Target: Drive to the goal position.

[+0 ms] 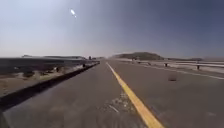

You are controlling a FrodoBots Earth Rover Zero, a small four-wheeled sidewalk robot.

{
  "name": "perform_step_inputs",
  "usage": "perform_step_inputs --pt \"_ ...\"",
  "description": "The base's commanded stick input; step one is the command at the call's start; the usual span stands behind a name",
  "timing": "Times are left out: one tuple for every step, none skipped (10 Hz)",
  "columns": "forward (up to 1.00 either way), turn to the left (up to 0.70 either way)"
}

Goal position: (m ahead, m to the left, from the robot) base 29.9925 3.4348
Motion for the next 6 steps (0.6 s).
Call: perform_step_inputs --pt "0.50 0.00" --pt "0.50 0.00" --pt "0.50 0.00" --pt "0.50 0.00" --pt "0.50 0.00" --pt "0.50 0.00"
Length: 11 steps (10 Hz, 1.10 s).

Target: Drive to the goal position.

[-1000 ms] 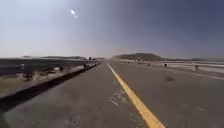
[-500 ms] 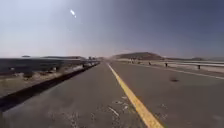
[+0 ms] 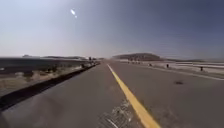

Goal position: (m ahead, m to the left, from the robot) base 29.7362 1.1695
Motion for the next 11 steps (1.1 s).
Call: perform_step_inputs --pt "0.50 0.00" --pt "0.50 0.00" --pt "0.50 0.00" --pt "0.50 0.00" --pt "0.50 0.00" --pt "0.50 0.00" --pt "0.50 0.00" --pt "0.50 0.00" --pt "0.50 0.00" --pt "0.50 0.00" --pt "0.50 0.10"
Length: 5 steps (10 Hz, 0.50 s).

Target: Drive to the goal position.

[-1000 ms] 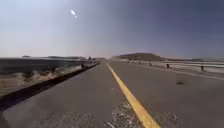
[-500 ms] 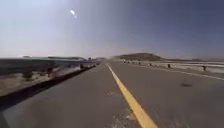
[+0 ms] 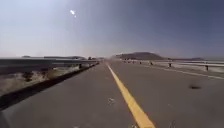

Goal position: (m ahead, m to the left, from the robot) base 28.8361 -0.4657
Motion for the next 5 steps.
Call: perform_step_inputs --pt "0.50 0.34" --pt "0.50 0.42" --pt "0.50 0.17" --pt "0.50 0.00" --pt "0.50 0.00"
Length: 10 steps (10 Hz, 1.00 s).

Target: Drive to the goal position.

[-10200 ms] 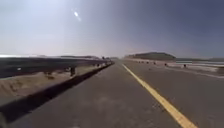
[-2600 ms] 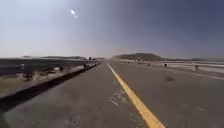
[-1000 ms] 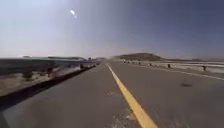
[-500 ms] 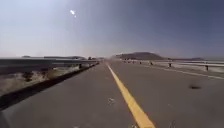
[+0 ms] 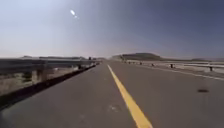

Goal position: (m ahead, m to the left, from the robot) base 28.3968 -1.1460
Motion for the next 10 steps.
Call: perform_step_inputs --pt "0.50 0.00" --pt "0.50 0.00" --pt "0.50 0.00" --pt "0.50 0.00" --pt "0.50 0.00" --pt "0.50 0.00" --pt "0.50 0.00" --pt "0.50 0.00" --pt "0.50 0.00" --pt "0.50 0.00"
